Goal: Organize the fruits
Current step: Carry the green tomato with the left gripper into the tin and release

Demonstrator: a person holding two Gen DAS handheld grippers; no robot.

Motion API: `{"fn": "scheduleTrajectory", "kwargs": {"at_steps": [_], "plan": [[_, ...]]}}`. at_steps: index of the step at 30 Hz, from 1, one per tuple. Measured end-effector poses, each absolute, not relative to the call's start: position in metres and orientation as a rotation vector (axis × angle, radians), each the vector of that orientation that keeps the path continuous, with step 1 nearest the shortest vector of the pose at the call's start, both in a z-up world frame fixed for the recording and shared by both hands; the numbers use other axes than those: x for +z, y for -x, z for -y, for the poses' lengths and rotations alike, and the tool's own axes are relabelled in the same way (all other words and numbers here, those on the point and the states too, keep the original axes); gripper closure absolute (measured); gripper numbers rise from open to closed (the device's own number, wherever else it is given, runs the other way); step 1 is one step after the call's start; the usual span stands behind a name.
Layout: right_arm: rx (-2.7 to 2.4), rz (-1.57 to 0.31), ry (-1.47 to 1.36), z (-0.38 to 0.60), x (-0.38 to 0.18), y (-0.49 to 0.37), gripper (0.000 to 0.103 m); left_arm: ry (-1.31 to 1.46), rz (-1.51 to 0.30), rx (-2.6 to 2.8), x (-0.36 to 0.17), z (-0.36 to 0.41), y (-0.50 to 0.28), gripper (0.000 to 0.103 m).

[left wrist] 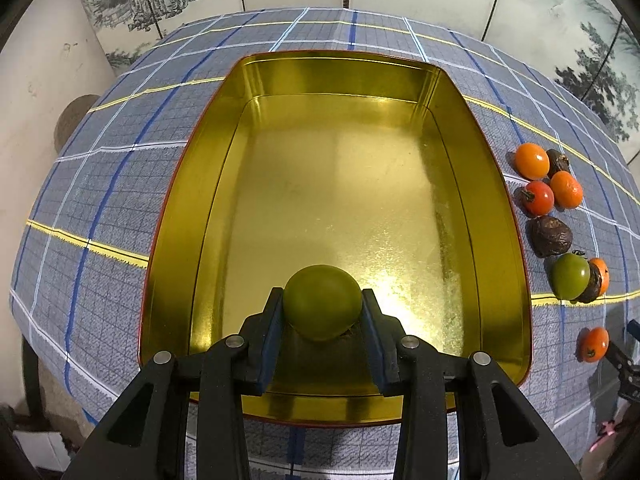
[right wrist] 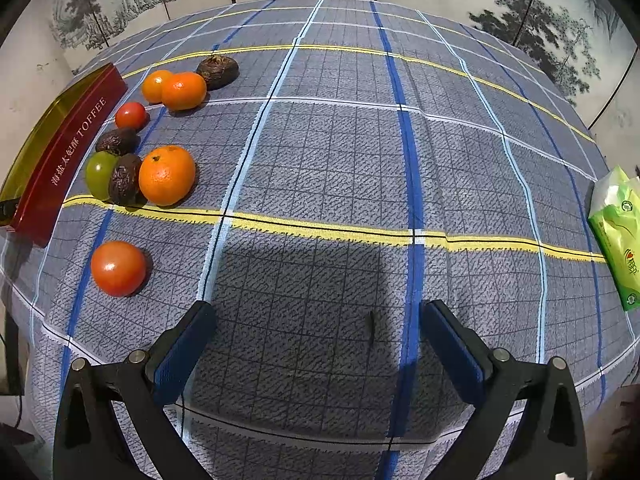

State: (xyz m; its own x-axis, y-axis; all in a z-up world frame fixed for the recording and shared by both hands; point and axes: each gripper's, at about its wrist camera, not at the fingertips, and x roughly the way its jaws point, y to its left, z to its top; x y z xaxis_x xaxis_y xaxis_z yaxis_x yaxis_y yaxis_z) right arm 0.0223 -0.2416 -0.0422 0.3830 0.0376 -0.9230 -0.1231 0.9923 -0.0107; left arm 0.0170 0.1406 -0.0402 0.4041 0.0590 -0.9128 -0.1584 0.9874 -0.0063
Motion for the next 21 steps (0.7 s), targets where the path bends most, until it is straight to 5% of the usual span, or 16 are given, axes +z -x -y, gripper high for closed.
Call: {"fn": "scheduleTrajectory", "kwargs": {"at_steps": [21], "plan": [[0.127,-1.183,0.103,0.2338,-0.0423,-0.0186,0.001,0.128,-1.087,0.132,-0.0306,-0.1435,-0.0075,0.059]]}}
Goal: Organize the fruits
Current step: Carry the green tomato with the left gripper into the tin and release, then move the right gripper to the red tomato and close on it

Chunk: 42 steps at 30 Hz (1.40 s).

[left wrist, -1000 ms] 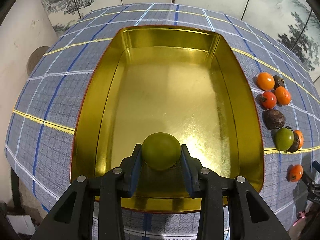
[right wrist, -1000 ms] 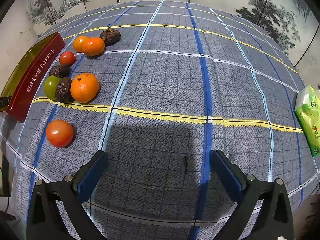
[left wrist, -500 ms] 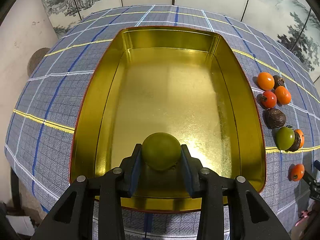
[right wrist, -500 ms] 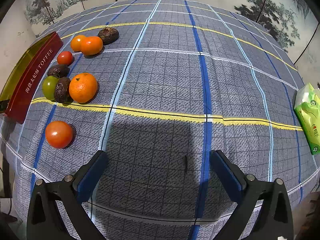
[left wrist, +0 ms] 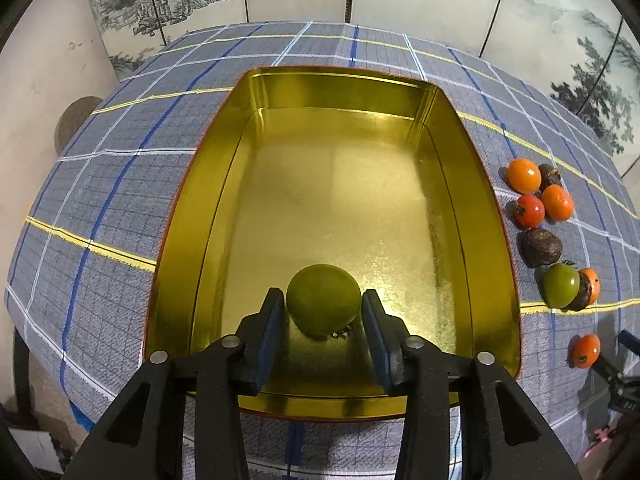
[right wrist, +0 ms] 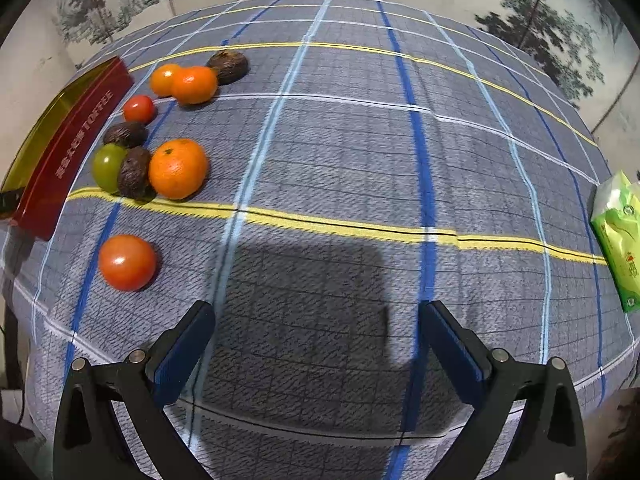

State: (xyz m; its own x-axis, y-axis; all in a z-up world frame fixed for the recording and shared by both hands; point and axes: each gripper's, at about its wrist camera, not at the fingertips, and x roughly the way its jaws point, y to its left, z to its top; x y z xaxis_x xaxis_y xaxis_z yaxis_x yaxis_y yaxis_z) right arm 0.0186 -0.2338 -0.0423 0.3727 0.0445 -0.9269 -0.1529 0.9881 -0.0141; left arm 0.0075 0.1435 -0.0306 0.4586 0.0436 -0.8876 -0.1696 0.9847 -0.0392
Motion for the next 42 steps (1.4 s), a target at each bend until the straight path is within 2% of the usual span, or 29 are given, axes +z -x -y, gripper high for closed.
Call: {"fn": "scheduleTrajectory", "kwargs": {"at_steps": [2,12,15,19,26,32,36,42], "plan": [[0.148,-1.185,0.117,0.228,-0.042,-0.017,0.001,0.134,-1.077,0.130,-0.027,-0.144,-0.006,0.053],[0.275,-1.180,0.204,0.182,-0.040,-0.007,0.001,0.133,-1.034,0.096,-0.010,-0.134,0.007,0.050],[0.294,-1.170,0.218,0.172,-0.038,-0.006,0.004,0.125,-1.021,0.088,-0.004,-0.130,0.012,0.050],[0.310,-1.154,0.218,0.164,-0.036,-0.007,0.014,0.119,-1.002,0.076,0.004,-0.124,0.018,0.049],[0.333,-1.130,0.213,0.155,-0.032,-0.012,0.031,0.130,-0.981,0.053,0.010,-0.120,0.027,0.038],[0.360,-1.123,0.218,0.147,-0.029,-0.012,0.047,0.140,-0.982,0.059,0.011,-0.122,0.029,0.035],[0.365,-1.121,0.223,0.141,-0.029,-0.014,0.052,0.150,-0.983,0.060,0.010,-0.125,0.032,0.034],[0.379,-1.120,0.227,0.136,-0.028,-0.014,0.067,0.165,-0.985,0.062,0.009,-0.130,0.035,0.031]]}}
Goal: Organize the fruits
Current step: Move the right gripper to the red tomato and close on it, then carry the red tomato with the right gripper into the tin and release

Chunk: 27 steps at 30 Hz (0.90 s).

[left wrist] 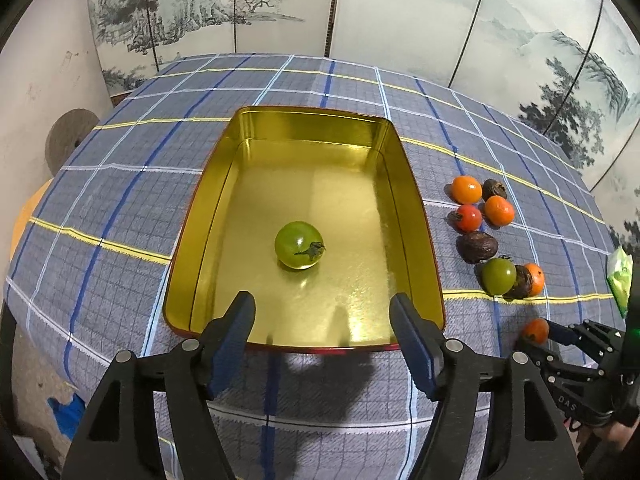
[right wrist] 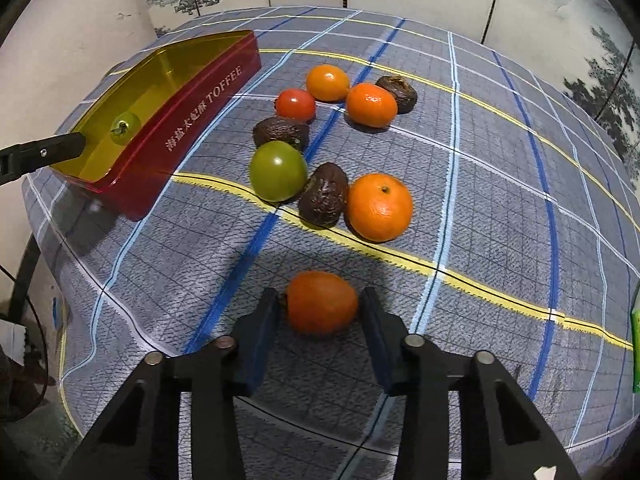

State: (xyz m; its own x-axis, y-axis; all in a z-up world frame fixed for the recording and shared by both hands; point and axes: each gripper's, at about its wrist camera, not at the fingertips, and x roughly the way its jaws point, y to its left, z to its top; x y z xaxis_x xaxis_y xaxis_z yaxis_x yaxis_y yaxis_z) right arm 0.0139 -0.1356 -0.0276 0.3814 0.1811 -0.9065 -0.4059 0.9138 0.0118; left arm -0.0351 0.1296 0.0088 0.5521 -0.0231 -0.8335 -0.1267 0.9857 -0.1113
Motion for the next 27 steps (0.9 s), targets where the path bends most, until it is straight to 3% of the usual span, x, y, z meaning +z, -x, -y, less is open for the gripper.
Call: {"fn": "scheduleTrajectory", "kwargs": {"at_steps": [17,27], "plan": [[0.409,-1.102,0.232,0.128,-0.021,-0.012,0.071,0.179,-0.980,0.066,0.009,-0.133,0.041,0.025],[0.461,-1.012,0.270,0.103,0.024,-0.023,0.071,0.205,-0.946,0.095,0.021,-0.151,0.045,0.020]]}}
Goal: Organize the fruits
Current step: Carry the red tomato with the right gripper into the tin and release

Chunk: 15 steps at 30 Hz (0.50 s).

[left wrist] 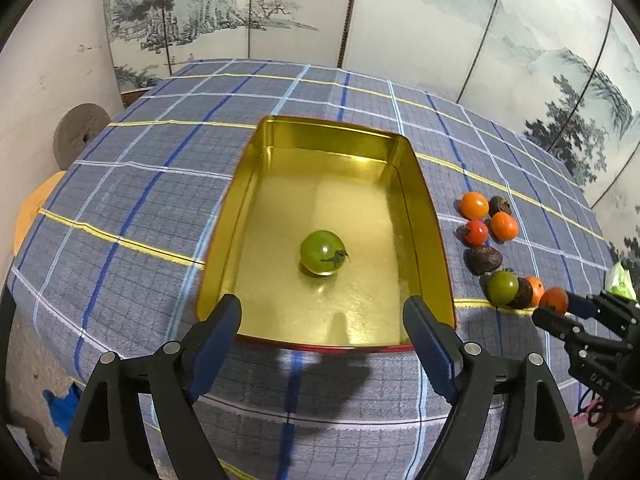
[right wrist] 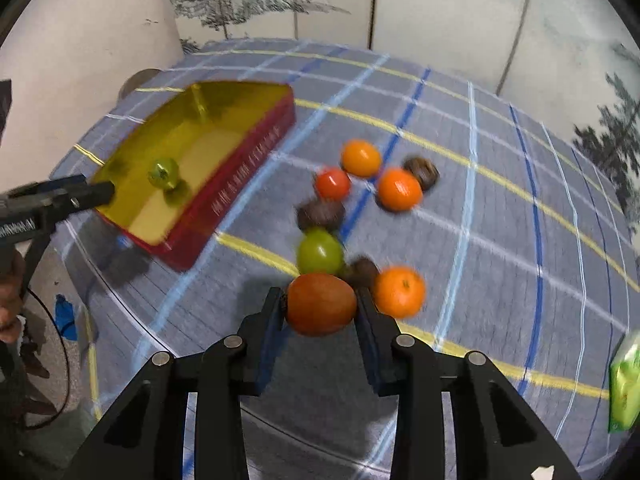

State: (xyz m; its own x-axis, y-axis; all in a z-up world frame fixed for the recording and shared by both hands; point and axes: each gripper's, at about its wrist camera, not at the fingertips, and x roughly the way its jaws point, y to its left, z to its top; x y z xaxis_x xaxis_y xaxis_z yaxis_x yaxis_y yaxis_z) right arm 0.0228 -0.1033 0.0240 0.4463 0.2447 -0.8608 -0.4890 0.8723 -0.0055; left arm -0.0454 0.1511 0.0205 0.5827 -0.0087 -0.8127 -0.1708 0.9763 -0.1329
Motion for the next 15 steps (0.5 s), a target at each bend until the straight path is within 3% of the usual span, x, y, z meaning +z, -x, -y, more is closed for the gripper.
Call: {"fn": "scheduleTrajectory", "kwargs": {"at_steps": [15], "plan": [[0.703,-0.982,0.353,-0.015,0.035,-0.038,0.071,0.282,-0.899,0.235,0.031,-0.213,0.062,0.018]]}}
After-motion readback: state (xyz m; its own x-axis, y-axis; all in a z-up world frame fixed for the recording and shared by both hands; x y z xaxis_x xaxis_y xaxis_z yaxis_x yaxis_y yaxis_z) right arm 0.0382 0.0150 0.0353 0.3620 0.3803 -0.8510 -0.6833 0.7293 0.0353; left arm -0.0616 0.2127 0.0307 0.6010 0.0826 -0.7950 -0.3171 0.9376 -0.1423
